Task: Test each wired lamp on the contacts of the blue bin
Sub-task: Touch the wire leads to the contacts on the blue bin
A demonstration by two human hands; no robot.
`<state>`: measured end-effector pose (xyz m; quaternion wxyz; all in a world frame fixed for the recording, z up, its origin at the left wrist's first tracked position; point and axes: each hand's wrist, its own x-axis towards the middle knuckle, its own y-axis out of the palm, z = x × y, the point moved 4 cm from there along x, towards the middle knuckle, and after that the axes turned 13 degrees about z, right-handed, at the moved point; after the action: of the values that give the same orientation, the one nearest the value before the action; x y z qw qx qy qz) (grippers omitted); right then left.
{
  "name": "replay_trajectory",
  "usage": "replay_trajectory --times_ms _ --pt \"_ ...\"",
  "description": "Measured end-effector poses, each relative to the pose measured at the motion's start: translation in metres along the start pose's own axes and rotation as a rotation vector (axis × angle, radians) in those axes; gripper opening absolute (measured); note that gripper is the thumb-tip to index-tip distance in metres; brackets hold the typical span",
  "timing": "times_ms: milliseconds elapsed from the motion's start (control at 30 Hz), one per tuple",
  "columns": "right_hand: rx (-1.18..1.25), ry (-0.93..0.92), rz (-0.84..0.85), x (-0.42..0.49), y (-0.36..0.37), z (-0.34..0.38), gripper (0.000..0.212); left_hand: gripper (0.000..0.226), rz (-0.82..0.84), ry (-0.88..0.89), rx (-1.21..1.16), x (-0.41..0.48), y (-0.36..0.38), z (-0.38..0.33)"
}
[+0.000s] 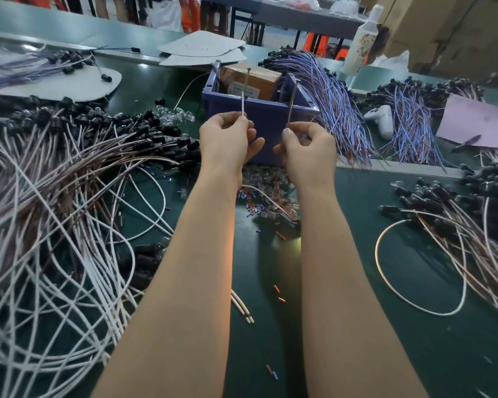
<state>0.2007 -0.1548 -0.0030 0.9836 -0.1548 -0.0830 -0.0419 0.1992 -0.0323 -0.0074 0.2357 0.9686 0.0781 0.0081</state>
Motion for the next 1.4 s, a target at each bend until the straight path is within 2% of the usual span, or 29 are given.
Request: replay_trajectory --times_ms 167,400,533,633,733,800,900,1000,1100,1200,1267,1400 --pt "-0.068 -0.003 0.018 -0.002 0.005 0.004 0.007 0.014 0.001 -0.006 0.03 0.001 0.0 0.002" --pt "-0.331 -0.006 0.048 -0.008 0.018 0.014 0.03 0.015 -0.014 0.016 0.044 0.001 -0.001 0.003" --pt "-0.477 -0.008 0.041 -0.012 0.029 0.018 0.023 0.016 -0.056 0.037 0.056 0.001 -0.004 0.002" --pt "-0.465 0.032 0.045 -0.014 0.025 0.012 0.021 0.016 -0.054 0.03 0.048 0.001 -0.005 0.003" --pt "-0.278 0.051 0.08 -0.014 0.015 0.014 0.017 0.016 -0.037 0.025 0.07 0.001 -0.004 0.002" --pt "0.018 0.113 0.192 -0.016 0.011 0.019 0.011 0.017 -0.04 0.032 0.086 0.001 -0.006 -0.001" --pt "0.53 0.232 0.447 -0.023 0.016 0.029 0.018 0.017 -0.059 0.082 0.123 0.0 -0.01 -0.012" --pt "0.793 0.354 0.528 -0.032 0.023 0.023 0.02 0.016 -0.074 0.142 0.166 -0.001 -0.012 -0.023" --pt "0.831 0.364 0.357 -0.03 0.022 0.002 0.02 0.016 -0.058 0.152 0.179 -0.002 -0.01 -0.023" --pt "0.52 0.203 0.137 -0.022 0.01 -0.013 0.013 0.01 -0.051 0.119 0.169 0.0 -0.009 -0.015" --pt "0.397 0.114 0.083 -0.018 0.006 -0.016 0.01 0.011 -0.055 0.094 0.162 0.002 -0.01 -0.009" --pt "0.313 0.047 0.071 -0.012 0.005 -0.015 0.013 0.011 -0.056 0.067 0.15 0.005 -0.013 -0.003"
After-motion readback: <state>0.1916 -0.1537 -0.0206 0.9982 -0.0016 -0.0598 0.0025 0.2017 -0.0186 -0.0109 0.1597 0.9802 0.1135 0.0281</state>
